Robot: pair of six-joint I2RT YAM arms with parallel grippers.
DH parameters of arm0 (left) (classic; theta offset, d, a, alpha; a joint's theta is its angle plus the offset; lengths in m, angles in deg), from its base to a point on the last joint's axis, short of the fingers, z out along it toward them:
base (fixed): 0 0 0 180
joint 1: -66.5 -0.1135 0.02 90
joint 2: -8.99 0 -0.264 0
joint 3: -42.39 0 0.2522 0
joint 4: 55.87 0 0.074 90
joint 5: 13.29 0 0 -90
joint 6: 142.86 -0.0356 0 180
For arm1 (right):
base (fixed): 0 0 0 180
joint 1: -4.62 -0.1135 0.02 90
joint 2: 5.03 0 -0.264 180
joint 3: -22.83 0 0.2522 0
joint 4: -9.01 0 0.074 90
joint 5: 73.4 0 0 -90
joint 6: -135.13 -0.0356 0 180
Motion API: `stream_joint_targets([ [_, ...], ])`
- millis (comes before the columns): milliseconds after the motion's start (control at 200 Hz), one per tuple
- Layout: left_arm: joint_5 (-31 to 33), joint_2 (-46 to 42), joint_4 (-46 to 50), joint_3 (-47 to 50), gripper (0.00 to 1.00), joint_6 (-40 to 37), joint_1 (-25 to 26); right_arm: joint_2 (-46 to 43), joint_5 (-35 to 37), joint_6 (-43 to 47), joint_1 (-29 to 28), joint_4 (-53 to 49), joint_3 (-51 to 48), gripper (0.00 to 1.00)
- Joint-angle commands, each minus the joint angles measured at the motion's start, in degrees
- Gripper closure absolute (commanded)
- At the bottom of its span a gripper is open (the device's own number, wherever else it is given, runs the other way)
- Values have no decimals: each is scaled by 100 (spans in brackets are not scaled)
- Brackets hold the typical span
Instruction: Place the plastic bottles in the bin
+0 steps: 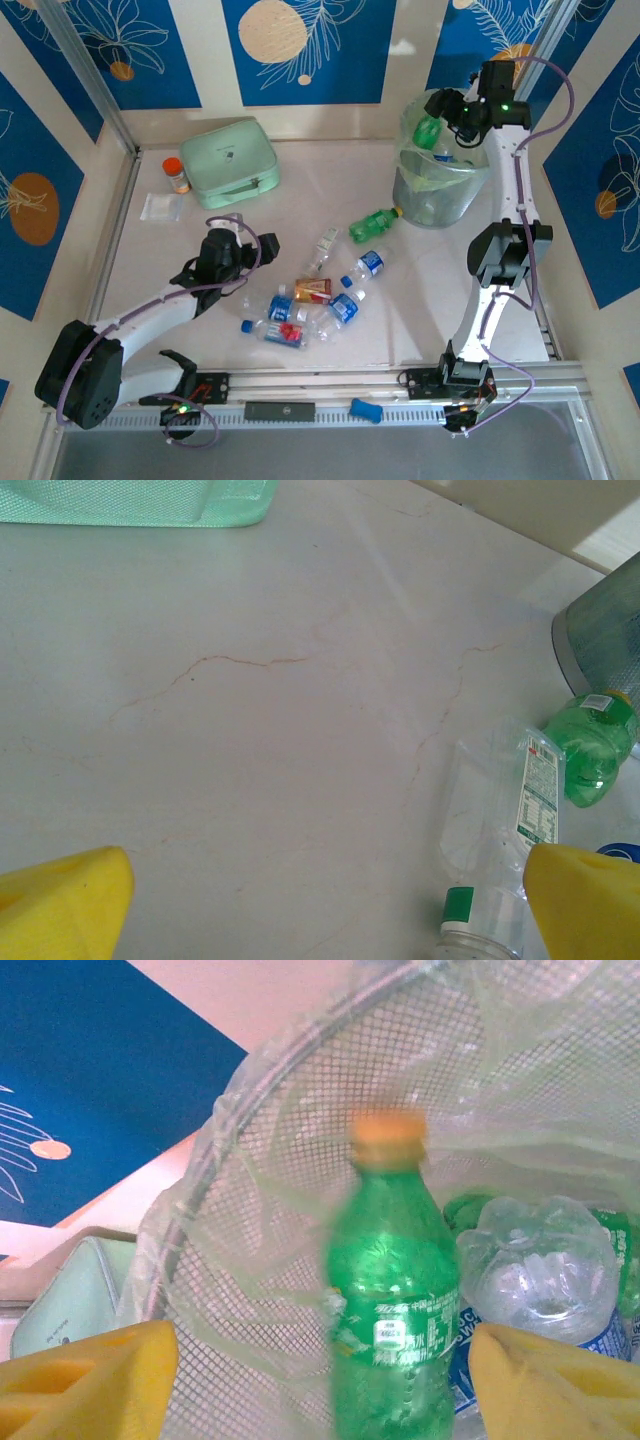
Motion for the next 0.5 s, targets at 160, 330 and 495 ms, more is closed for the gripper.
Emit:
stream_joint_targets([
  [160,-70,-56,-30,-78,0,24,-69,-977,-4,298,-179,119,-292,19],
  [330,-283,-4,-76,-142,0,14,-70,-1962,21,521,-519,859,-1554,18],
  [495,-553,150,-82,-295,0,-36,-68,-3079,-221,401,-796,1845,-3145,16],
])
